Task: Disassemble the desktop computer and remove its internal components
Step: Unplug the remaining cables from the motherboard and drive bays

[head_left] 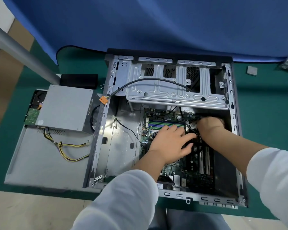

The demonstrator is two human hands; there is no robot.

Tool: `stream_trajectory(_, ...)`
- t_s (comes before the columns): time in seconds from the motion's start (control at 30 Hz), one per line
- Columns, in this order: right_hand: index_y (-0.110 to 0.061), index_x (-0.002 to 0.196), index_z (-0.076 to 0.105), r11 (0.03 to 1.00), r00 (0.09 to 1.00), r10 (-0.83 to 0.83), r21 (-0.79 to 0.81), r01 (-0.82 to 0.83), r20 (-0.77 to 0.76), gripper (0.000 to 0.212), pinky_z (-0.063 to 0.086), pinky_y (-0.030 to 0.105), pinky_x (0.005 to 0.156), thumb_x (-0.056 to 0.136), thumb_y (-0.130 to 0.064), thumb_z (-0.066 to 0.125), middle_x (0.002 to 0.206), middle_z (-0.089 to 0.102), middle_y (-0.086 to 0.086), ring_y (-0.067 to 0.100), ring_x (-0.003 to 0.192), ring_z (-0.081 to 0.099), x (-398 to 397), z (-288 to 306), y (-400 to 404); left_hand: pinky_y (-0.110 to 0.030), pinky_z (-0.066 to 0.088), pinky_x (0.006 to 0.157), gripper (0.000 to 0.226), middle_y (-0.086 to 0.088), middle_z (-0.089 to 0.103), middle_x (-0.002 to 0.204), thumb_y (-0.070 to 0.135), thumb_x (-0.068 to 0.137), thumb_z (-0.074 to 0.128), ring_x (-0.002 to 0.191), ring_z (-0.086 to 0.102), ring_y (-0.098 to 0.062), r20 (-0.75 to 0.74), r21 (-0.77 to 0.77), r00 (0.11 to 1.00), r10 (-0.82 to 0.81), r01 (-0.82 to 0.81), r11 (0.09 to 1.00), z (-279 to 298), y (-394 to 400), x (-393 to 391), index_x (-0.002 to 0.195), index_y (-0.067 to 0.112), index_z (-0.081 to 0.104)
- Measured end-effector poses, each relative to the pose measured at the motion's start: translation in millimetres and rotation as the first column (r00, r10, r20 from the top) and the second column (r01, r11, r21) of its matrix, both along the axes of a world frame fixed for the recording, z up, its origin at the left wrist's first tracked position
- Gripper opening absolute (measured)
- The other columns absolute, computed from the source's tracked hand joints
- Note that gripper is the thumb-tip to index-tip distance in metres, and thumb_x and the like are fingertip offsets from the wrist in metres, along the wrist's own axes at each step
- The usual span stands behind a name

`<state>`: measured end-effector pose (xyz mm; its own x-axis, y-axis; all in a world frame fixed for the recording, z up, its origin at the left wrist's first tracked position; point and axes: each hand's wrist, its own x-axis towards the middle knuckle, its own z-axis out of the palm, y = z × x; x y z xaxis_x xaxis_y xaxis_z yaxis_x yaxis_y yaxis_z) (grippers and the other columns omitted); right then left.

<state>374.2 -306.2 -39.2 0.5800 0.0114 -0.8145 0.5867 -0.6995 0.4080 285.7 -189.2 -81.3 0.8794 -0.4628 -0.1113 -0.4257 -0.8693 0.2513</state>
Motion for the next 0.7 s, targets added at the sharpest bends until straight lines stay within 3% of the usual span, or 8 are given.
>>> stream_trajectory(0.13, -0.016, 0.138, 0.044, 0.998, 0.998, -0.068, 0.011, 0.069, -0.011, 0.043, 0.044, 0.039, 0.096, 0.096, -0.008, 0.048, 0.138, 0.049, 0.004, 0.023, 0.126, 0.048, 3.6, 3.0, 1.0, -0.036, 0.038, 0.078, 0.040, 0.000, 0.059, 0.103, 0.046, 0.096, 0.031, 0.094, 0.051, -0.023, -0.010, -0.016, 1.000, 0.005, -0.005, 1.000, -0.8, -0.3, 0.3, 0.131, 0.034, 0.046)
stream_trajectory(0.3, -0.014, 0.137, 0.045, 1.000, 1.000, 0.017, -0.019, -0.018, -0.011, 0.041, 0.047, 0.036, 0.089, 0.096, -0.009, 0.046, 0.135, 0.051, 0.001, 0.022, 0.123, 0.050, 2.2, 0.8, -1.1, -0.037, 0.039, 0.078, 0.040, 0.000, 0.058, 0.103, 0.045, 0.095, 0.028, 0.093, 0.051, -0.023, -0.009, -0.021, 1.000, 0.020, -0.020, 1.000, -1.5, -1.5, -0.3, 0.129, 0.033, 0.046)
stream_trajectory(0.47, -0.018, 0.139, 0.041, 0.999, 0.999, -0.043, 0.019, 0.043, -0.025, 0.045, 0.044, 0.037, 0.093, 0.095, -0.011, 0.049, 0.139, 0.046, 0.002, 0.024, 0.127, 0.046, 7.0, 2.0, -0.1, -0.036, 0.038, 0.078, 0.040, -0.001, 0.058, 0.103, 0.044, 0.095, 0.027, 0.094, 0.050, -0.024, 0.010, -0.028, 1.000, 0.025, -0.024, 0.999, -3.7, -1.6, -0.9, 0.128, 0.032, 0.046)
stream_trajectory(0.7, -0.015, 0.134, 0.046, 0.997, 1.000, 0.000, 0.071, 0.002, -0.018, 0.040, 0.046, 0.035, 0.090, 0.094, -0.011, 0.050, 0.134, 0.050, 0.001, 0.022, 0.122, 0.050, 6.2, 7.0, -7.3, -0.036, 0.036, 0.079, 0.042, 0.001, 0.059, 0.106, 0.044, 0.096, 0.025, 0.096, 0.051, -0.022, -0.001, -0.025, 1.000, 0.023, -0.023, 0.999, -5.0, -1.6, -1.0, 0.134, 0.036, 0.042)
